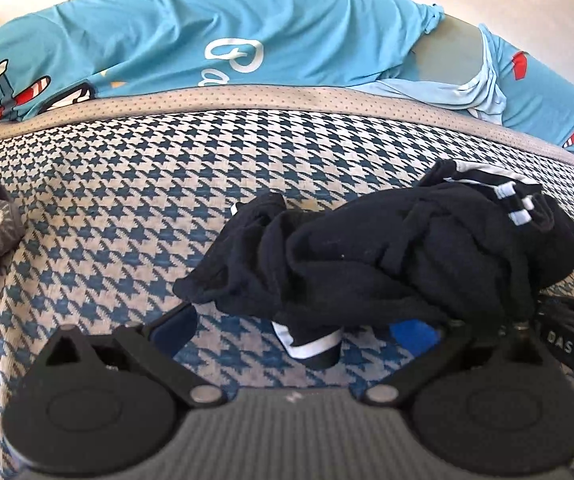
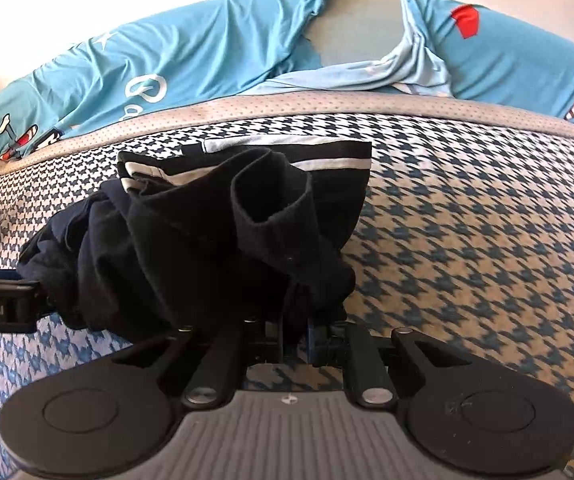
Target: Fold clothes
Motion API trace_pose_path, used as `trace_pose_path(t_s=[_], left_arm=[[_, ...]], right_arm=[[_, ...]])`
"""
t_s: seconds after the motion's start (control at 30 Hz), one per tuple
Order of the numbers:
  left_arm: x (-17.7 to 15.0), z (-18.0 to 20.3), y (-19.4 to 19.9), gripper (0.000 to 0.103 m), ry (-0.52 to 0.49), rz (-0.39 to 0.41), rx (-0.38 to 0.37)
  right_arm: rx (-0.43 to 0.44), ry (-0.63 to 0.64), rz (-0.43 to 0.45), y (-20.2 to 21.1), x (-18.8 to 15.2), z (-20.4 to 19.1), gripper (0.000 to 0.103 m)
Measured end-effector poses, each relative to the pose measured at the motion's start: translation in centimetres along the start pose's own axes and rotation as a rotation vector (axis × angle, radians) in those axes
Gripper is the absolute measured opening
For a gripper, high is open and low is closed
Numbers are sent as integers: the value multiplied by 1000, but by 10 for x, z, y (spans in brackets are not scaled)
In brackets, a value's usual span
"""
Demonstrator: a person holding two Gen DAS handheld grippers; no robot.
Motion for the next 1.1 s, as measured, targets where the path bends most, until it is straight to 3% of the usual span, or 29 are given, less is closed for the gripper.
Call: trace_pose_path(t_s=[0.4,0.83,0.9,1.03,1.1], left_arm=[[0,-6,7,103,5,4,5],[-4,5,23,103,-39,16,17],[-5,6,27,103,-45,22,11],[-5,12,36,103,-55,34,-15],[-6,16,42,103,-61,43,-40]], right_arm=[[-15,22,-8,-11,11,-15,14],[-9,-22,3,18,21,2,16],[-7,-28,15,24,22,5,18],[-11,-44,42,39,25,14,36],[-8,-51,58,45,26,17,40]])
Point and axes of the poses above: each gripper's, at about its wrist camera, not at the fingertips, and y roughly against the way its jaws point, z to its right, x to its top, the point moved 9 cm from there along -y, roughly the way its jaws point, and after that the axes turned 4 degrees about x, right-handed, at the moved point
